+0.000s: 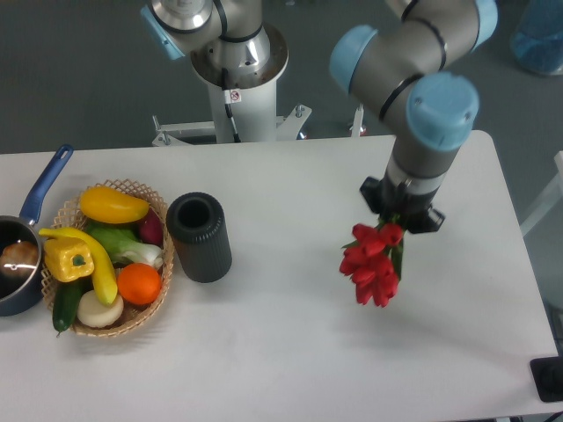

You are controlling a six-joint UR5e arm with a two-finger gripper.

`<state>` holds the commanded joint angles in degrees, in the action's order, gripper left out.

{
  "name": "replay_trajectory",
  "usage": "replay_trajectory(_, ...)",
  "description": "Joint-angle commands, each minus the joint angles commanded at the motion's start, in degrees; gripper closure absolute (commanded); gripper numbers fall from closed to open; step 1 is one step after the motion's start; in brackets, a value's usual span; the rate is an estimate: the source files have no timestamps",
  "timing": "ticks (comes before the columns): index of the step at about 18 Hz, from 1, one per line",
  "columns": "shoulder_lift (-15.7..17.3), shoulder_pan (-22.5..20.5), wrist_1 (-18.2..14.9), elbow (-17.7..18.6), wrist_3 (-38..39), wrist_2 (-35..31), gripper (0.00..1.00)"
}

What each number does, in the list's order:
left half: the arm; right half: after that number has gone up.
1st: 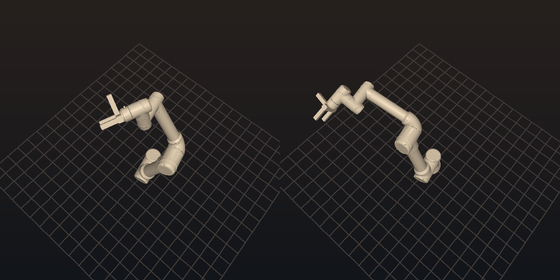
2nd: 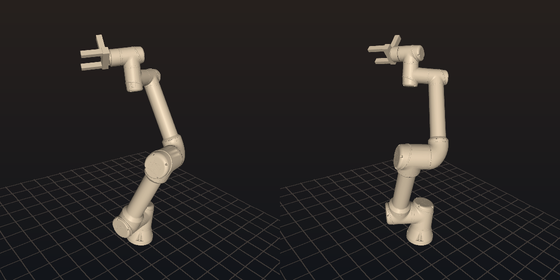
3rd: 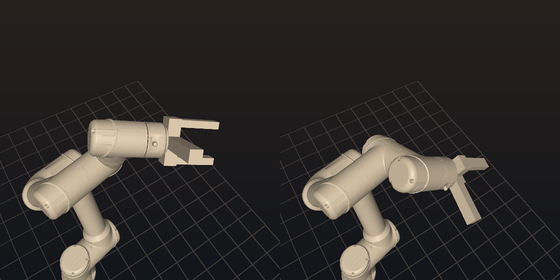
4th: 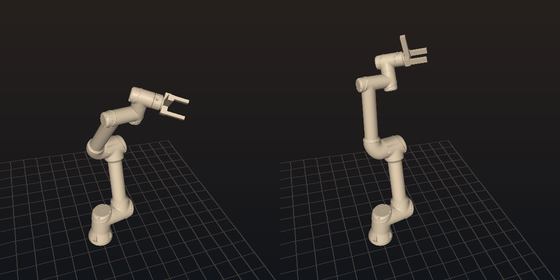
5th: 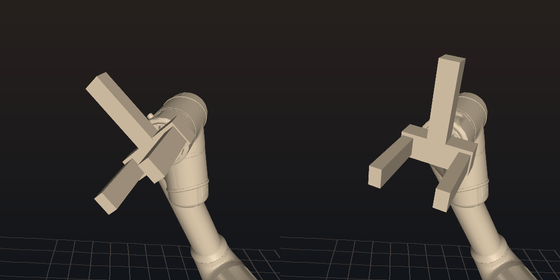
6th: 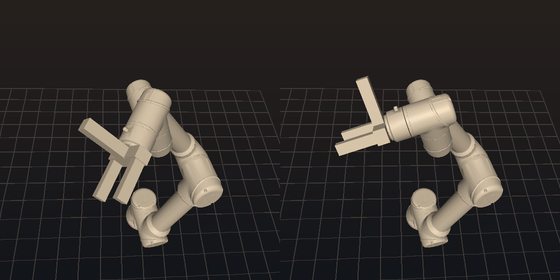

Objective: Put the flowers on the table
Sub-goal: 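Move the gripper holding the red tulips down toward the table surface, then lay the red tulips flat on the table and open the gripper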

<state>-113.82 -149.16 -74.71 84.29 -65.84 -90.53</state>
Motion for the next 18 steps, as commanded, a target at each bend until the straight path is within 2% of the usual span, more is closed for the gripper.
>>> replay_trajectory(4, -2.0, 1.7, 3.4, 1.1, 3.0, 0.0, 0.87)
replay_trajectory(8, -2.5, 2.0, 3.9, 1.3, 3.3, 0.1, 0.84)
replay_trajectory(12, -2.5, 2.1, 3.9, 1.7, 3.3, 0.4, 0.65)
replay_trajectory(15, -2.4, 2.1, 4.1, 1.7, 3.2, 0.4, 0.43)
replay_trajectory(16, -2.4, 2.1, 4.2, 1.7, 3.2, 0.4, 0.31)
replay_trajectory(17, -2.4, 2.1, 4.2, 1.7, 3.2, 0.4, 0.0)
replay_trajectory(18, -2.4, 2.1, 4.2, 1.7, 3.3, 0.3, 0.0)
